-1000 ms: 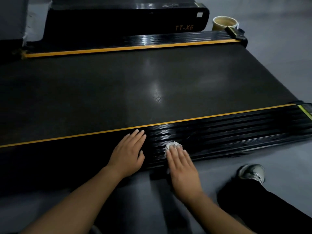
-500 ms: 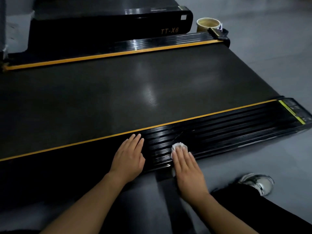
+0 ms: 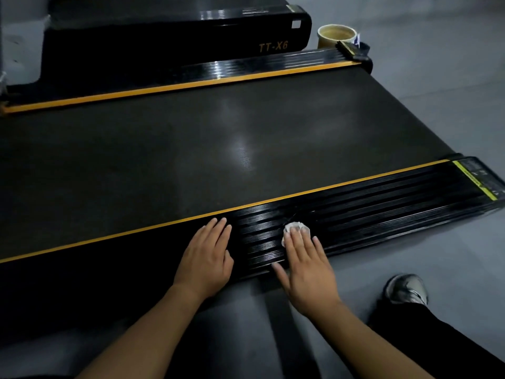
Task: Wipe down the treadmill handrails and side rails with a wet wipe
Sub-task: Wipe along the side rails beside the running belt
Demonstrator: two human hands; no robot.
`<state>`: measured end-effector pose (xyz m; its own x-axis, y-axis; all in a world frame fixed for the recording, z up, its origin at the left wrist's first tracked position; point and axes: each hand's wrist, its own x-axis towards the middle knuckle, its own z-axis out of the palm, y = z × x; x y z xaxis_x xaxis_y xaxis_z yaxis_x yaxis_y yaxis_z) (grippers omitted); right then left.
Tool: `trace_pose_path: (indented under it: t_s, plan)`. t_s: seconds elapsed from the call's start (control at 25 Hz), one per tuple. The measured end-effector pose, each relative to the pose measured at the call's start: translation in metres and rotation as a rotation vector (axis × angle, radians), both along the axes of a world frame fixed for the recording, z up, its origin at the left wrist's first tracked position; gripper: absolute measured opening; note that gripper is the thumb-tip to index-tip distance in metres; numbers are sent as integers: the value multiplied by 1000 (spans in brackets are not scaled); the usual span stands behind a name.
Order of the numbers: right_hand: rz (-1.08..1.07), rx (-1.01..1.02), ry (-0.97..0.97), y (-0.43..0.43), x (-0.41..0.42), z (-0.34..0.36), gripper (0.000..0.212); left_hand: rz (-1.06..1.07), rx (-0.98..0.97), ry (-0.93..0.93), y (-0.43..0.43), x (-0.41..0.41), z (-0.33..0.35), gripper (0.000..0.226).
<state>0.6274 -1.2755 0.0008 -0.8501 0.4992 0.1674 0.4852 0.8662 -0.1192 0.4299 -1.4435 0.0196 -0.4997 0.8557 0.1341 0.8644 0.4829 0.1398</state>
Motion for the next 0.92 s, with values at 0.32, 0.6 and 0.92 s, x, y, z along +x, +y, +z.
trace_pose_path:
  t_s: [0.32, 0.6, 0.92]
  plan:
    - [191, -2, 26, -17, -32, -11, 68, -14, 31, -10, 1, -1, 1, 61]
    - [155, -95, 37, -32, -59, -2, 73, -13, 28, -10, -1, -2, -3, 60]
    - [-1, -34, -33, 15, -36, 3, 73, 1, 21, -16, 0, 0, 1, 62]
